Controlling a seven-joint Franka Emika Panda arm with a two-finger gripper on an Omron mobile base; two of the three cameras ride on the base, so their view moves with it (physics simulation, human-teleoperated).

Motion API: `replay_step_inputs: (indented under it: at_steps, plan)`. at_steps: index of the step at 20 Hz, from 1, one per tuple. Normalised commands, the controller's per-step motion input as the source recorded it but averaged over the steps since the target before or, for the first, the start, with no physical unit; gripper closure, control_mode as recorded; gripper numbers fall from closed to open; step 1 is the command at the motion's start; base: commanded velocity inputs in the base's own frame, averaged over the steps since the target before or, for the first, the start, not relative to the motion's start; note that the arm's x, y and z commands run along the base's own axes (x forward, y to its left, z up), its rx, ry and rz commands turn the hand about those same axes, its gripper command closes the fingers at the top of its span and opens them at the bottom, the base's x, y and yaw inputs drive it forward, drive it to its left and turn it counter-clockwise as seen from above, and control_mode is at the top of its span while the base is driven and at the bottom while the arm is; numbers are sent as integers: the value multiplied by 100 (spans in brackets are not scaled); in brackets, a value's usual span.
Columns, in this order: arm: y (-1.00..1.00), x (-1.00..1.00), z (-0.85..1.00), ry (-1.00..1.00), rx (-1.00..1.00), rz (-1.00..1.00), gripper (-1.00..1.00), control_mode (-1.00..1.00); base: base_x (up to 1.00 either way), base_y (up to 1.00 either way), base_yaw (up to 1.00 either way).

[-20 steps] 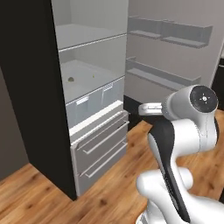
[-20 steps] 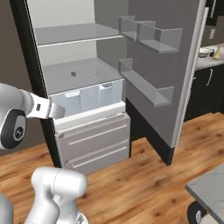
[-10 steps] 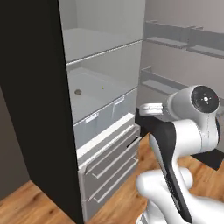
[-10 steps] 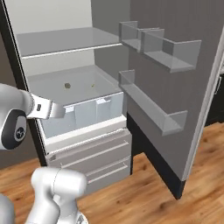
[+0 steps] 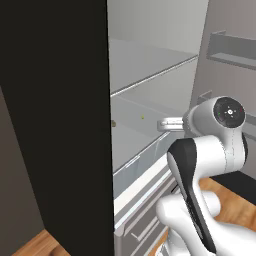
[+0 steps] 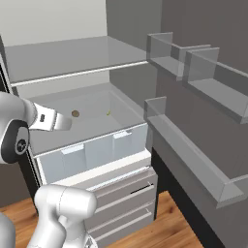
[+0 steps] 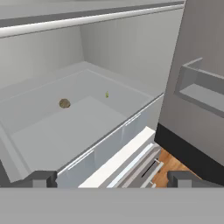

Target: Retrieve the bottle and the shaker from the cabinet and place them next to the mixing bowl on the counter. Then add garlic from the fridge to the mixing bowl.

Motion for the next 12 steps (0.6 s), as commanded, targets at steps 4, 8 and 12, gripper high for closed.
replay_step_inputs:
  at_steps: [4,8,12]
  plan:
    - [0,0,0,0,0,0,-100,100,64,-9,15]
    - [0,0,0,0,0,0,-100,100,59,-21,36]
    - [0,0,0,0,0,0,-100,100,81,-24,47]
